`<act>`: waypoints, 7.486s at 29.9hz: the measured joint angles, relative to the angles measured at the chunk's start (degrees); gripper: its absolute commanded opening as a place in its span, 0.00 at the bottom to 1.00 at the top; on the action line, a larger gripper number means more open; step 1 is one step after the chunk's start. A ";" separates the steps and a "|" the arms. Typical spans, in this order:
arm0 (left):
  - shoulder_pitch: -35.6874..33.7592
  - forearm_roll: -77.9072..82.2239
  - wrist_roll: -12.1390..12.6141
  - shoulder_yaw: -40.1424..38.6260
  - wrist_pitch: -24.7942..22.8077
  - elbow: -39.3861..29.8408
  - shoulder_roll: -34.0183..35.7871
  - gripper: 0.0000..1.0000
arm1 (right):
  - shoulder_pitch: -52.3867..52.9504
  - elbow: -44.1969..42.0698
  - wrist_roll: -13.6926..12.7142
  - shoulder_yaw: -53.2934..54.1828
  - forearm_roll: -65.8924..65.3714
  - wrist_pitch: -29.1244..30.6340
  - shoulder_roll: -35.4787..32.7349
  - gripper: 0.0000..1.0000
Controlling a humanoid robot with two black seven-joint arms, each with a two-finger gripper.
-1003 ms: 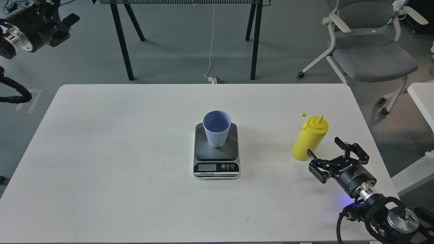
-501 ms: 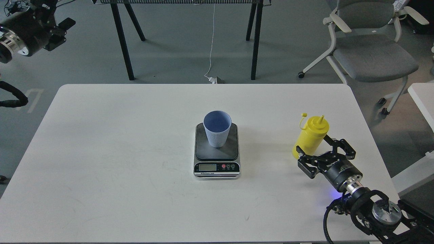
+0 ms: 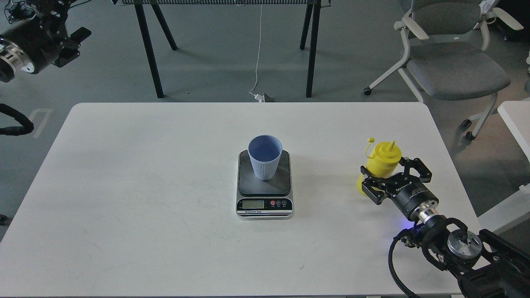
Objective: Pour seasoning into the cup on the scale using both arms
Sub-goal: 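Reach the right gripper to the yellow bottle and grasp it, then lift the yellow bottle and swing it above the cup, then tilt the bottle upside down and squeeze sauce into the cup, then turn the bottle upright and bring it back down, then set the yellow bottle on the table and open the right gripper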
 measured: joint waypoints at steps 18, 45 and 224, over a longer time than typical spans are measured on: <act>0.70 0.00 0.00 -0.58 0.00 0.01 -0.03 0.99 | -0.01 -1.10 0.16 0.04 -6.19 0.00 1.70 0.02; 0.90 0.00 0.00 -3.53 0.00 -0.41 -0.37 0.99 | 54.95 7.44 0.78 -26.20 -49.42 -13.42 -17.48 0.02; 4.38 -0.61 0.00 -3.60 0.00 -0.61 -3.77 0.99 | -5.49 -3.23 -8.62 21.00 -6.98 0.00 10.32 0.33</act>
